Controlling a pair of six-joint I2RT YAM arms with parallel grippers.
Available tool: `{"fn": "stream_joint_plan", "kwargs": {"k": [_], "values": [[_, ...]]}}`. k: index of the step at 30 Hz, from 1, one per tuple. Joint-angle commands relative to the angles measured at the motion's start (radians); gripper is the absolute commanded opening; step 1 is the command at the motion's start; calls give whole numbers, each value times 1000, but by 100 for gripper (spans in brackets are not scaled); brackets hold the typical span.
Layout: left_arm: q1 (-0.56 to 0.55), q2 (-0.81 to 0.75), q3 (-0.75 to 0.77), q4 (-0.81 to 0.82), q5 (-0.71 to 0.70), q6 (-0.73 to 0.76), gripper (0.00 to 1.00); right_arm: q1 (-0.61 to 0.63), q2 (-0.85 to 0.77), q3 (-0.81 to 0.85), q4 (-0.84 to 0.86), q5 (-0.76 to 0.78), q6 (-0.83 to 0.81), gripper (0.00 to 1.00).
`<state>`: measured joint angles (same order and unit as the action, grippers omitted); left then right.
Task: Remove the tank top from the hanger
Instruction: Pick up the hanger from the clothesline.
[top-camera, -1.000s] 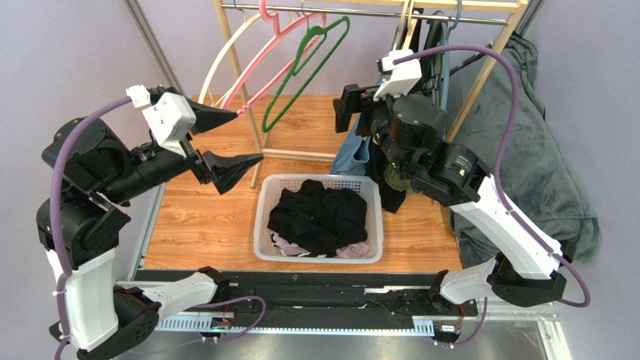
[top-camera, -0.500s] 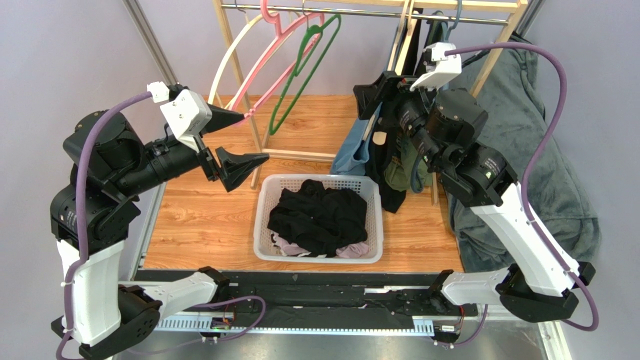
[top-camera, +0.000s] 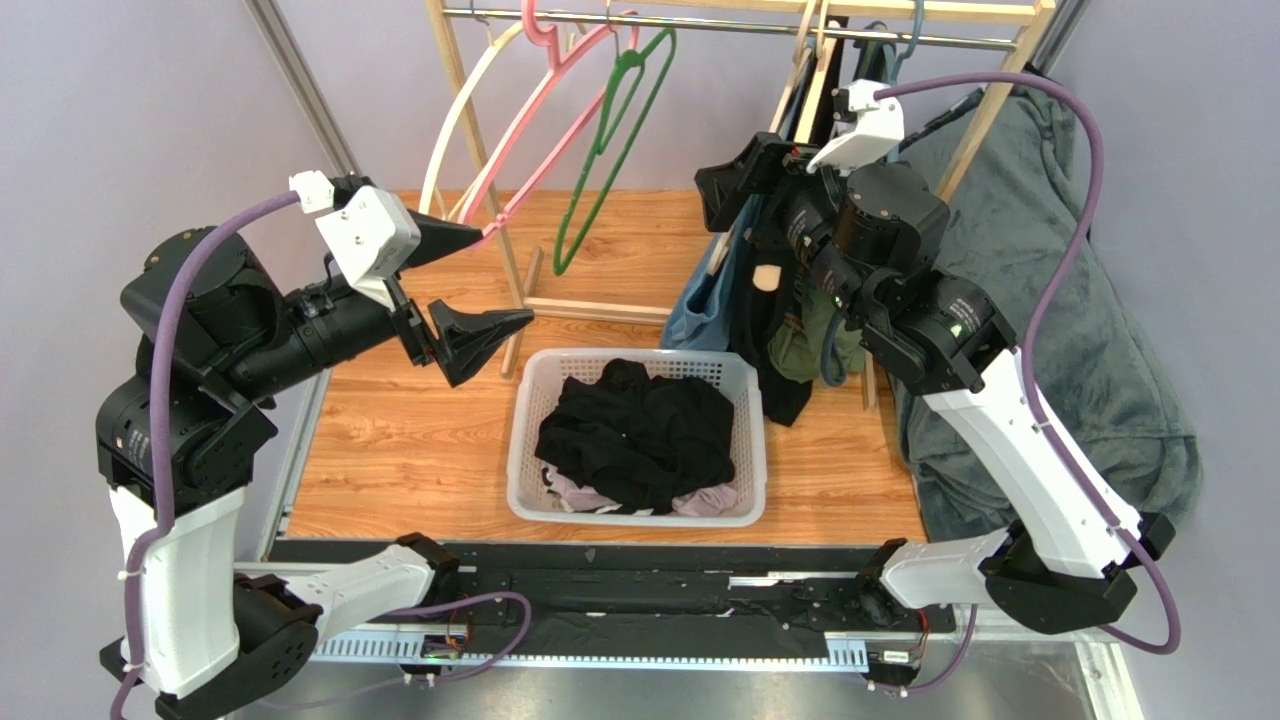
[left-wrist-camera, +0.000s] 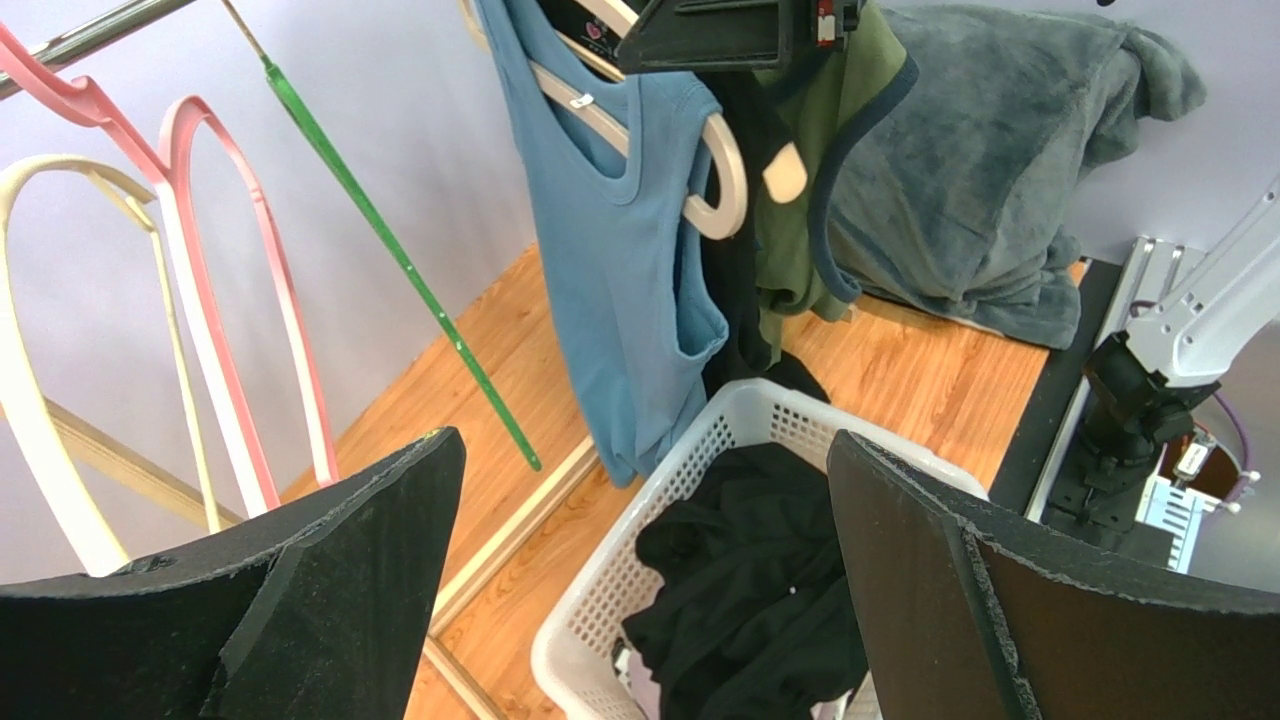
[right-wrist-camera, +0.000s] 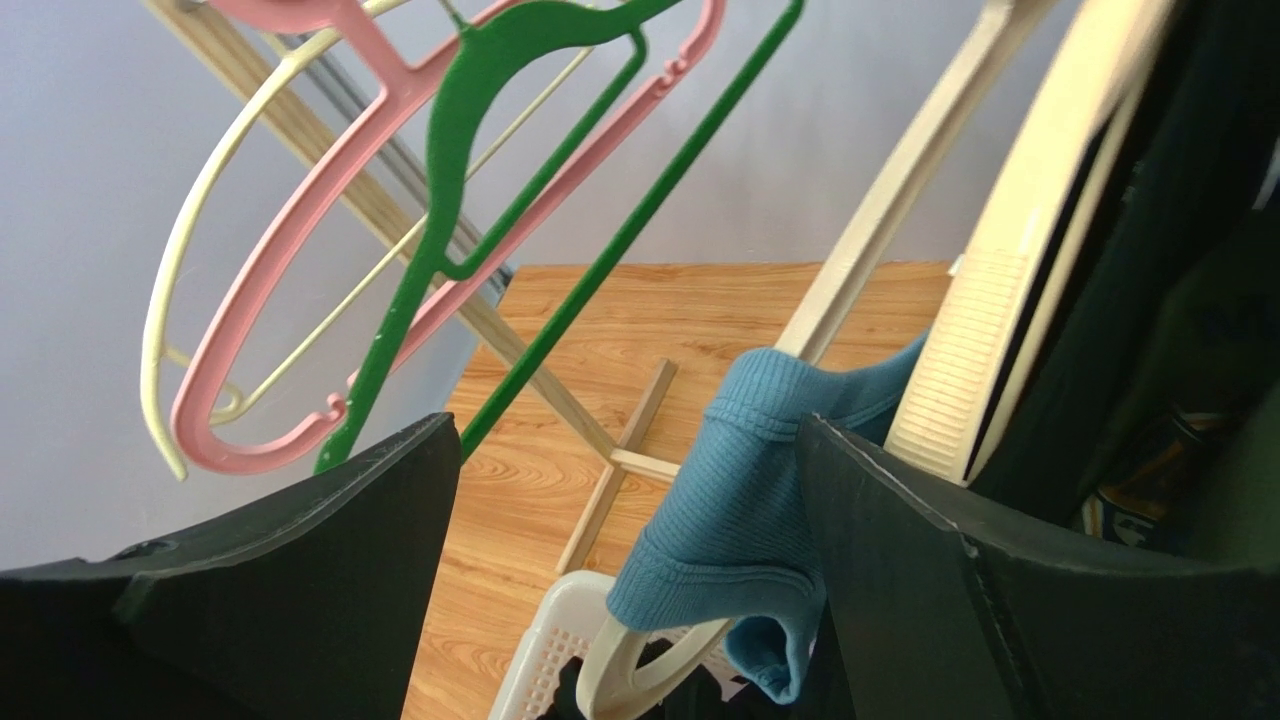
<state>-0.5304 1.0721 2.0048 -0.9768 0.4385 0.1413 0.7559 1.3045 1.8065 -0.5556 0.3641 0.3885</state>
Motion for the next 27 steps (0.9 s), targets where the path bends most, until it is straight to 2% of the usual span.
{"fn": "stream_joint_plan", "kwargs": {"k": [1, 12, 17, 23, 27], "values": [[1, -1, 9, 4, 3, 14, 99, -4, -23, 34, -53, 140, 44, 89], [6, 3, 28, 3, 20, 1, 99, -59, -109, -44, -124, 303, 26, 91], [7, -1, 28, 3, 25, -3, 99, -119, -142, -72, -124, 292, -13, 92], [12, -6, 25, 1, 28, -3, 99, -204, -126, -75, -121, 191, -27, 93], [15, -9, 20, 3, 34, -3, 99, -213, -122, -104, -61, 3, -40, 92]]}}
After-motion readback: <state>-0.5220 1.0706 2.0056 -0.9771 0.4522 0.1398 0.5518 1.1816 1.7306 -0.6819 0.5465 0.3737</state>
